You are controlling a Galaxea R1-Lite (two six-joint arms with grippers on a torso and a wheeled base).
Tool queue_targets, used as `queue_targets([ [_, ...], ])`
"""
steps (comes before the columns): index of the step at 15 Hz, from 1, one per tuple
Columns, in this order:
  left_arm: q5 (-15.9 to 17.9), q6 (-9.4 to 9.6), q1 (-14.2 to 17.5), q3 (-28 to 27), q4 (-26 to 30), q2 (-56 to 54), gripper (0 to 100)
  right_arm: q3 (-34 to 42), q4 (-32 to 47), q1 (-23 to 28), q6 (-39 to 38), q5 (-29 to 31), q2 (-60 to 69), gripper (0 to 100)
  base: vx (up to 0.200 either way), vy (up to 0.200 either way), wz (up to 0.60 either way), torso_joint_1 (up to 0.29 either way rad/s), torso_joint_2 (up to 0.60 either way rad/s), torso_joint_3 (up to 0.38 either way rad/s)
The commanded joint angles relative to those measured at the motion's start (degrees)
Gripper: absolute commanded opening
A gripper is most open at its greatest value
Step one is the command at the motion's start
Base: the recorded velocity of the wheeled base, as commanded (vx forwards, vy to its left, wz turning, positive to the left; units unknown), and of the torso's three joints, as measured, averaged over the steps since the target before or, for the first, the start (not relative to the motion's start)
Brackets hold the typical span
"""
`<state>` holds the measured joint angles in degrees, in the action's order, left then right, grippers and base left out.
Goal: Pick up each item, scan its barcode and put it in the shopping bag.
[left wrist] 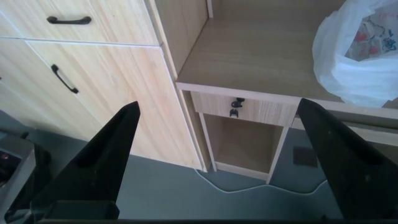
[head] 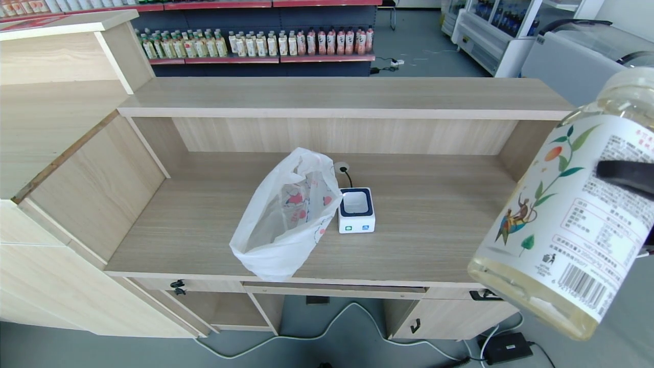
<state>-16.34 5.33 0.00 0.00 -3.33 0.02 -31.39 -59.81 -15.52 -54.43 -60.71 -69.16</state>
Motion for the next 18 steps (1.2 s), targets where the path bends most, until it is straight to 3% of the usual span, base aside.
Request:
queue_targets([
  [1, 0.0, -0.05, -0.1, 0.0, 0.0, 0.0, 100, 0.2, -0.1, 0.0, 0.3, 0.0, 0.2, 0, 0.0, 0.0, 0.0, 0.0, 0.0, 0.0],
  [5, 0.0, -0.05, 0.0, 0.0, 0.0, 0.0, 100, 1.0, -0.2, 2.7, 3.2, 0.3, -1.0, 0, 0.0, 0.0, 0.0, 0.0, 0.0, 0.0],
  [8, 0.0, -0.05, 0.0, 0.0, 0.0, 0.0, 100, 2.9, 0.0, 10.7, 19.5, 0.5, -6.2, 0, 0.0, 0.0, 0.0, 0.0, 0.0, 0.0],
  [10, 0.0, -0.05, 0.0, 0.0, 0.0, 0.0, 100, 3.4, 2.1, 20.9, 39.1, 1.1, -13.2, 0, 0.0, 0.0, 0.0, 0.0, 0.0, 0.0],
  [11, 0.0, -0.05, 0.0, 0.0, 0.0, 0.0, 100, 2.9, 5.4, 24.0, 47.1, 3.2, -14.8, 0, 0.0, 0.0, 0.0, 0.0, 0.0, 0.0],
  [13, 0.0, 0.03, -0.1, 0.0, 0.0, 0.0, 100, -1.3, 14.0, 31.3, 64.0, 15.8, -18.8, 0, 0.0, 0.0, 0.0, 0.0, 0.0, 0.0],
  [14, 0.0, -0.05, 0.0, 0.0, 0.0, 0.0, 100, -3.0, 16.0, 33.6, 66.0, 19.8, -19.9, 0, 0.0, 0.0, 0.0, 0.0, 0.0, 0.0],
  [17, 0.0, -0.05, -0.1, 0.0, 0.0, 0.0, 100, -3.8, 15.1, 36.5, 70.2, 22.7, -21.0, 0, 0.0, 0.0, 0.0, 0.0, 0.0, 0.0],
  [18, 0.0, 0.03, 0.0, 0.0, 0.0, 0.0, 100, -2.1, 15.1, 37.4, 78.7, 29.7, -21.0, 0, 0.0, 0.0, 0.0, 0.0, 0.0, 0.0],
])
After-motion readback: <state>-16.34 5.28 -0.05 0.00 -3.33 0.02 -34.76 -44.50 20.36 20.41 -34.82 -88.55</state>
